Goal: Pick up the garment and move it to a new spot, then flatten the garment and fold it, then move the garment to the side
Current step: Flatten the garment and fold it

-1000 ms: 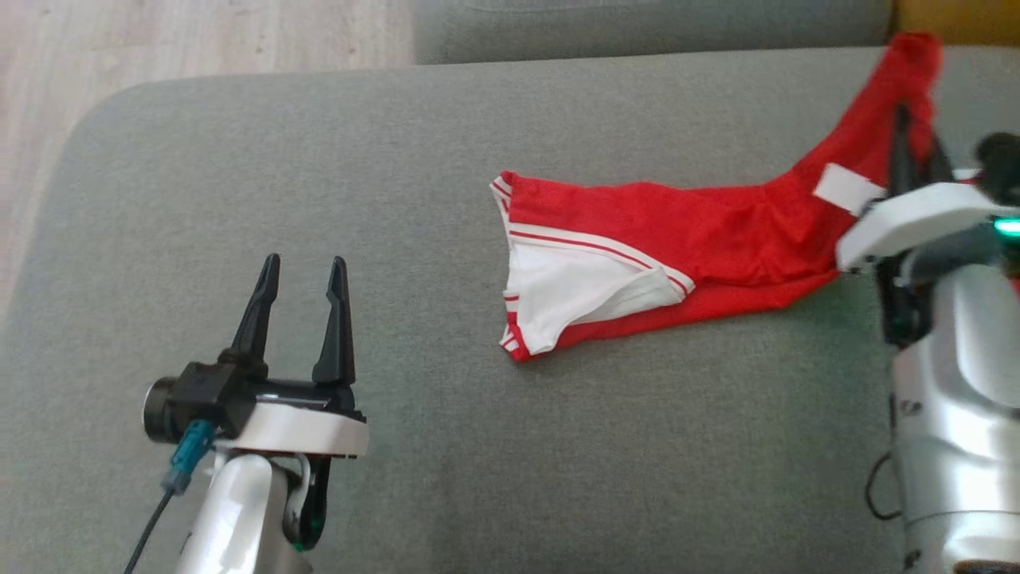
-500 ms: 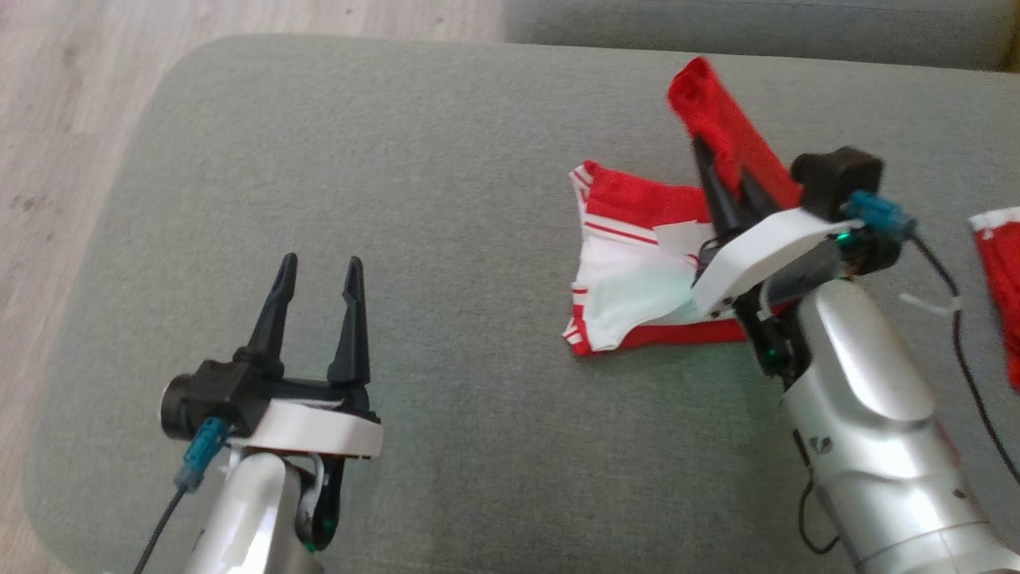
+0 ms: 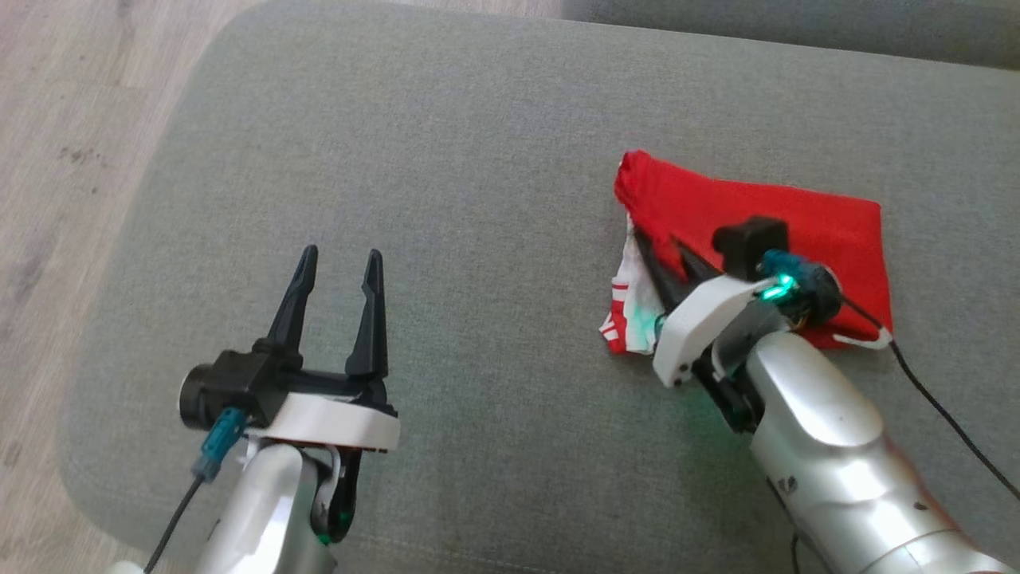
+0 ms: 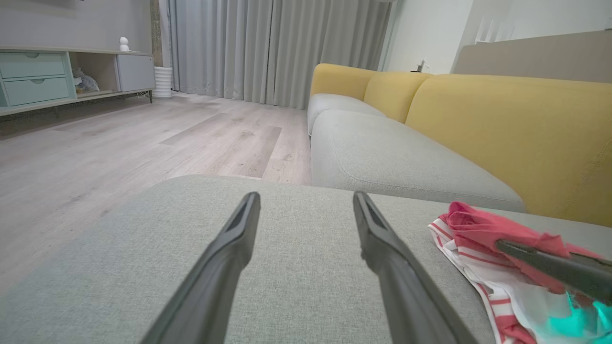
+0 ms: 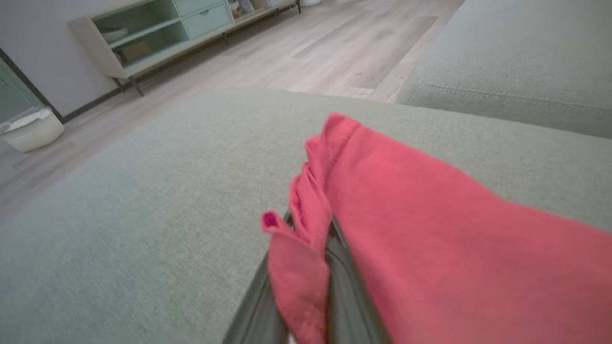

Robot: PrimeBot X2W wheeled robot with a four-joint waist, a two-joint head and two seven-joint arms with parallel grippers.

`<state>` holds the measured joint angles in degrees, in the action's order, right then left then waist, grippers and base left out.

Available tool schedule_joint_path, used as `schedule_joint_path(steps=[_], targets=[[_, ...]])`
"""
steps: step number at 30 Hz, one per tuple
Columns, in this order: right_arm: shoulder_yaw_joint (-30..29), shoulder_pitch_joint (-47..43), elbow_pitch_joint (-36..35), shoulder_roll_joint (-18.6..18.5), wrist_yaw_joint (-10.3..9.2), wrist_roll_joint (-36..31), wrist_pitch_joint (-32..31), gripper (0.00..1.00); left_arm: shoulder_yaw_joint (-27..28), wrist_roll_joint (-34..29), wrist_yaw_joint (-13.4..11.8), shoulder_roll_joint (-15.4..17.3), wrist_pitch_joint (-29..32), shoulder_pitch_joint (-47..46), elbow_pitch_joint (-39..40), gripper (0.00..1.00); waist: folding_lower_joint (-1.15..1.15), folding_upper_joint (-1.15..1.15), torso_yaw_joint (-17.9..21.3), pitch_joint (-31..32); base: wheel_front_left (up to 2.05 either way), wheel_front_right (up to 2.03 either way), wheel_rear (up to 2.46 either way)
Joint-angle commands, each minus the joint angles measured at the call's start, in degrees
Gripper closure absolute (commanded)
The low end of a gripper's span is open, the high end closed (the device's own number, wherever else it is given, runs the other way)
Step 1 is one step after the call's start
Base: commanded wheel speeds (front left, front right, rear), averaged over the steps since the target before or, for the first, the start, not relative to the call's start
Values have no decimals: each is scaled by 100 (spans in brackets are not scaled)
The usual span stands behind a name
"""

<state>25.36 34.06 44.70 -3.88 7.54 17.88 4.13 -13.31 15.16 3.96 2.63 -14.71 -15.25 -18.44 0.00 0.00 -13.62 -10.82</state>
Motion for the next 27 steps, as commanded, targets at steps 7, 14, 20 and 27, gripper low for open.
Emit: schedule_joint_path(steps=[7,14,20,27], targets=[[379,283,-391,100,-5,307,349,0,162,-56,2,25,-29,-245,24,0,0,0,332,154,0,0,0],[-582,351,-586,100,-5,-336,920,0,372,-161,32,36,-29,-164,78,0,0,0,873,333,0,0,0],[-1805,-350,-1180,100,-5,-1330,1071,0,521,-238,50,35,-29,-32,145,0,0,0,1256,387,0,0,0],[-2456,-1658,-2354,100,-5,-1576,1085,0,698,-324,50,30,-29,224,180,0,0,0,1492,369,0,0,0]])
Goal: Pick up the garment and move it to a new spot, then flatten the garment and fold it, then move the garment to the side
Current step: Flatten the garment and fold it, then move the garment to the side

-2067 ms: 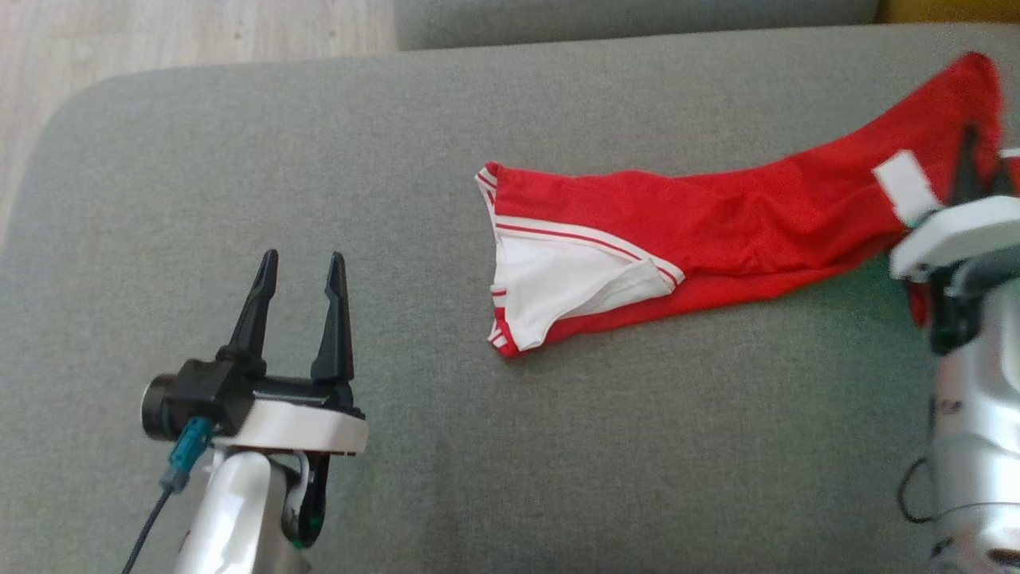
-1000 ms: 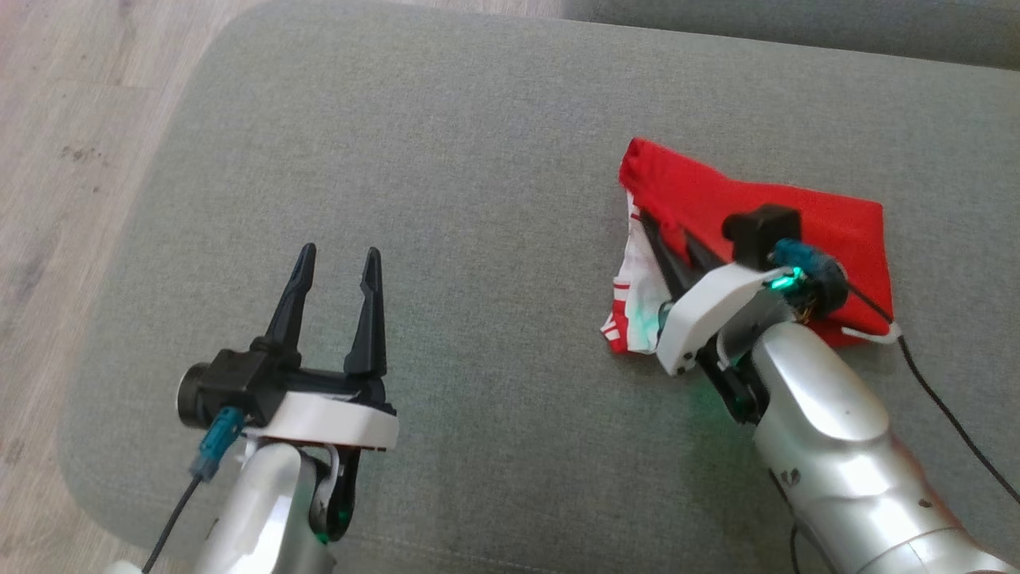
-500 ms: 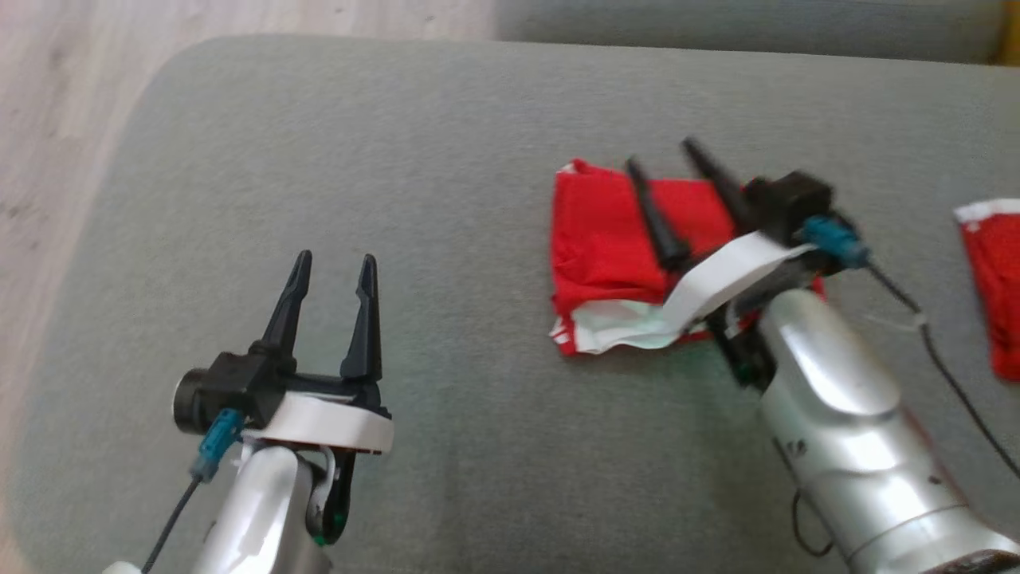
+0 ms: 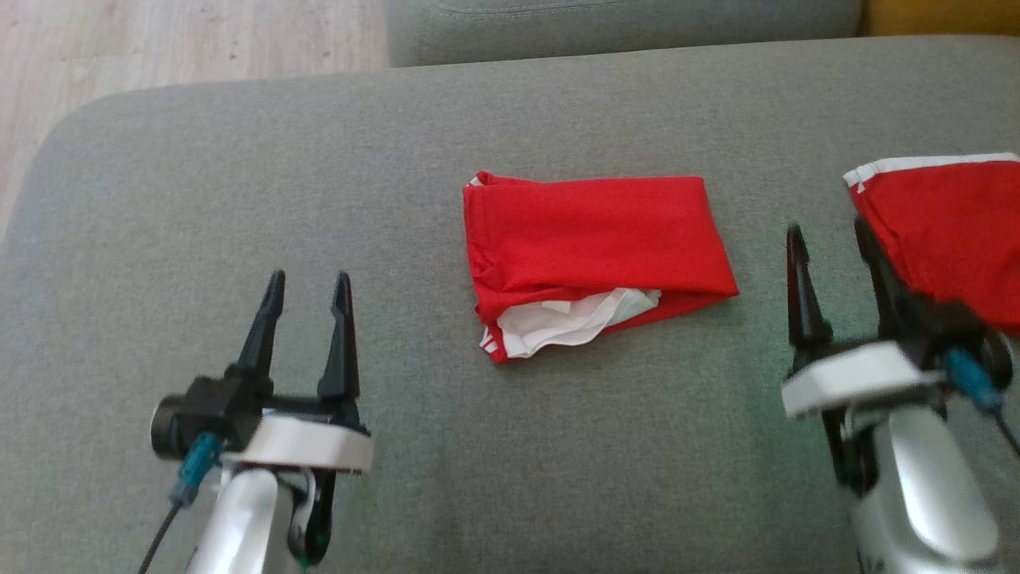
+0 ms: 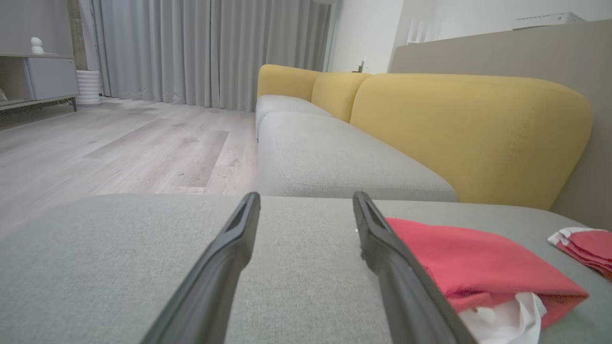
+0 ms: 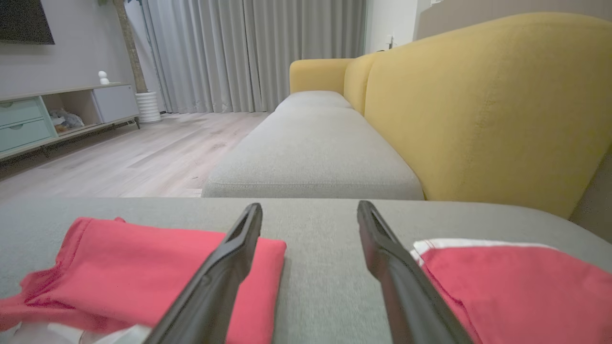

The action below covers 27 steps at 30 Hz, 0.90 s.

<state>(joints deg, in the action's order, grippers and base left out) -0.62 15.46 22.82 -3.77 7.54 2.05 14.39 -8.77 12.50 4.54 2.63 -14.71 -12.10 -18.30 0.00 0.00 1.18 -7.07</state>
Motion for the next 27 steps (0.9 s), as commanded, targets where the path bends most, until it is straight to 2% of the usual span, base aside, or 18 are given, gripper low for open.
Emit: schedule_joint_path(steps=[1,7,16,21,27], targets=[[132,40,-269,89,-5,62,59,0,269,-67,-9,30,-29,-51,166,0,0,0,31,-11,0,0,0],[129,-337,-545,89,-5,230,60,0,316,-92,17,27,-29,20,175,0,0,0,67,-44,0,0,0],[154,136,-425,90,-5,151,-87,0,41,-29,37,26,-29,-301,219,0,0,0,-209,-455,0,0,0],[166,534,-124,90,-5,345,-448,0,-78,14,18,25,-29,-419,204,0,0,0,-401,-684,0,0,0],[206,1168,820,90,-5,534,-1050,0,-207,84,-1,25,-29,-568,166,0,0,0,-663,-953,0,0,0]])
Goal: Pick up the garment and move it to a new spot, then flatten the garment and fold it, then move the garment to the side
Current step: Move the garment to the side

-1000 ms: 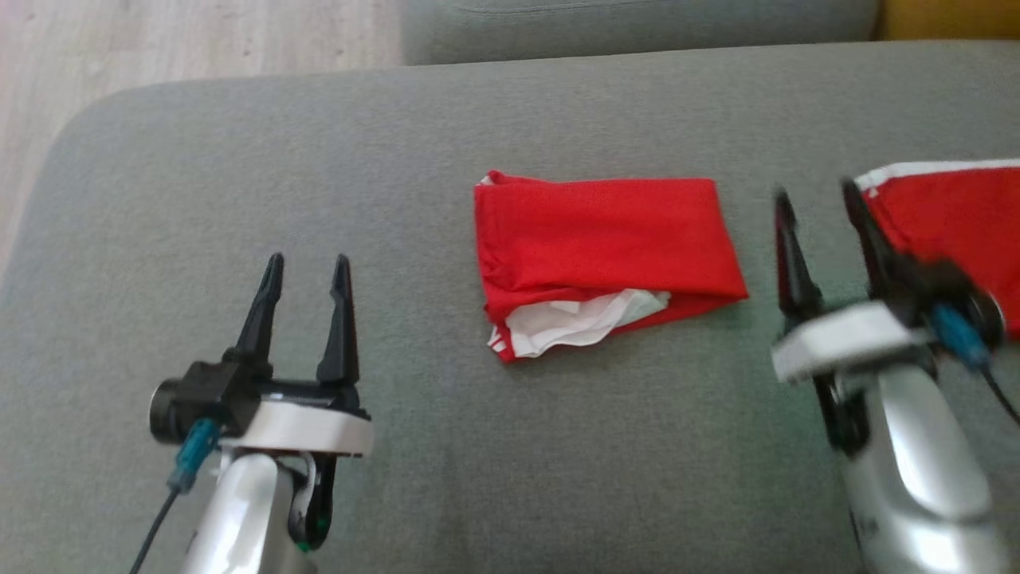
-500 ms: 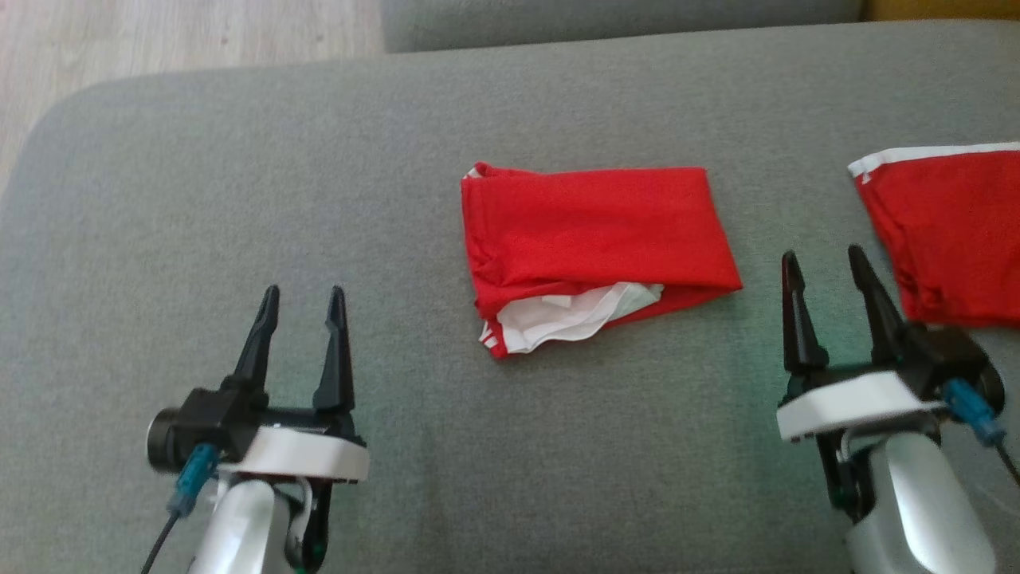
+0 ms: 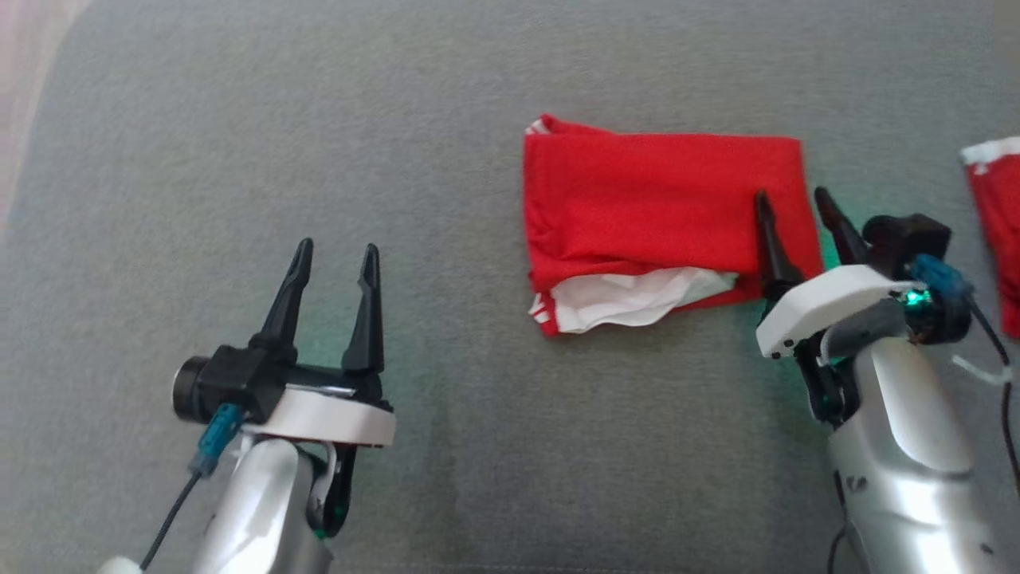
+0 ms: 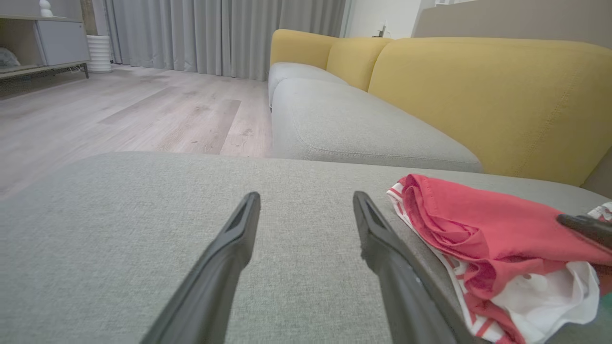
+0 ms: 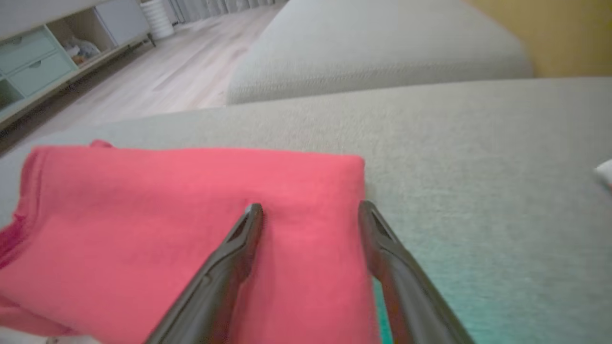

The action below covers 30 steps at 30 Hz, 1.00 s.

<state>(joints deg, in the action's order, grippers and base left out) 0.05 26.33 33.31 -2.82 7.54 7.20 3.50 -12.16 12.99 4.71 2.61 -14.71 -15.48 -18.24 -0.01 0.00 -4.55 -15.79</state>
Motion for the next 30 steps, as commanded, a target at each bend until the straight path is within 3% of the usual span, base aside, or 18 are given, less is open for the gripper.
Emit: schedule_joint_path(steps=[1,11,22,30], targets=[[111,161,-46,-6,-5,11,-41,0,112,49,-22,27,-29,-251,154,0,1,0,-133,-104,0,0,0],[-226,572,1306,-6,-5,-277,-167,0,9,148,-79,27,-29,-288,135,0,1,0,-324,-89,0,0,0],[-472,689,1725,-6,-5,-537,323,0,46,146,-86,27,-29,-165,96,0,1,0,-153,97,0,0,0],[-47,809,2073,-6,-5,-347,153,0,-44,186,-104,27,-29,-235,131,0,1,0,-162,31,0,0,0]])
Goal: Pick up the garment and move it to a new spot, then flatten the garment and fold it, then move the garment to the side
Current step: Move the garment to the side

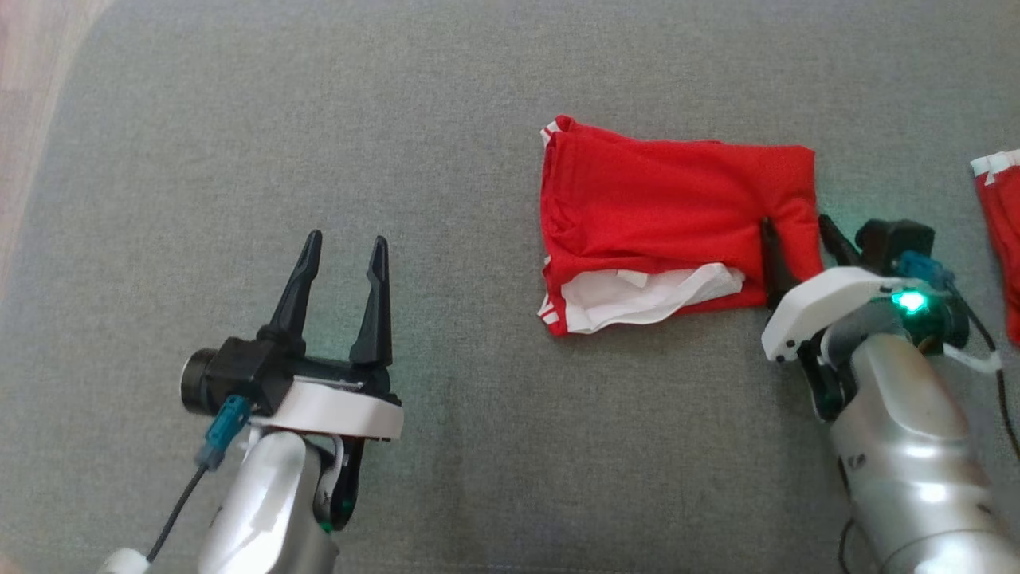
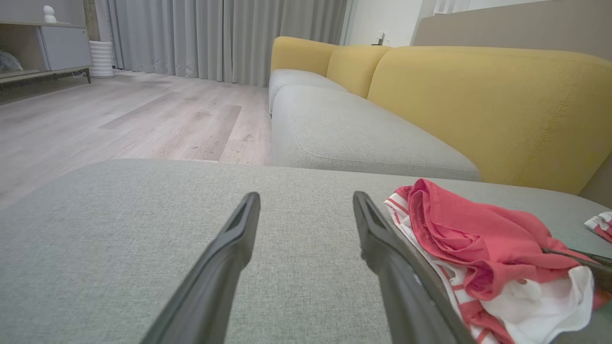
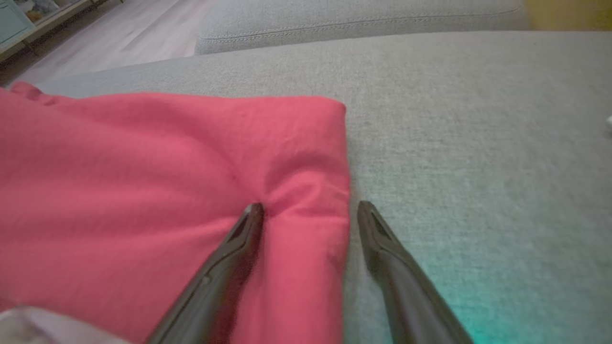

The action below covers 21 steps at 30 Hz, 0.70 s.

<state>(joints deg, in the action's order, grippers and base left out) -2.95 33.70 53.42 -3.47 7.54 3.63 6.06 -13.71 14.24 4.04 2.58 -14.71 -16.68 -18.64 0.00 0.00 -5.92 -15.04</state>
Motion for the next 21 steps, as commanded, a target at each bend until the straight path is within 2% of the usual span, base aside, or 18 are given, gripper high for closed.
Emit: schedule_joint_path(steps=[1,2,3,4,9,12,15,21], targets=[[341,94,86,59,-5,35,-131,0,110,61,-36,30,-29,-134,173,0,0,0,-35,-59,0,0,0],[414,117,115,59,-5,79,-170,18,112,61,-34,30,-29,-148,172,0,0,0,-44,-73,0,0,0],[465,141,144,59,-5,117,-210,71,119,59,-34,30,-29,-159,168,0,0,0,-50,-85,0,0,0],[520,165,163,59,-5,104,-229,100,129,58,-33,30,-29,-167,163,0,0,0,-52,-92,0,0,0],[689,227,154,59,-5,-75,-112,100,186,44,-39,30,-29,-161,114,0,0,0,4,-24,0,0,0],[754,231,66,59,-5,-444,62,100,216,11,-25,30,-29,-108,62,0,0,0,128,115,0,0,0],[848,193,-163,-8,-5,-889,242,100,234,-28,0,30,-29,-37,44,0,0,0,374,309,0,0,0],[1254,134,-647,-344,-5,-1219,222,100,268,-64,14,30,-29,112,60,0,0,0,896,533,0,0,0]])
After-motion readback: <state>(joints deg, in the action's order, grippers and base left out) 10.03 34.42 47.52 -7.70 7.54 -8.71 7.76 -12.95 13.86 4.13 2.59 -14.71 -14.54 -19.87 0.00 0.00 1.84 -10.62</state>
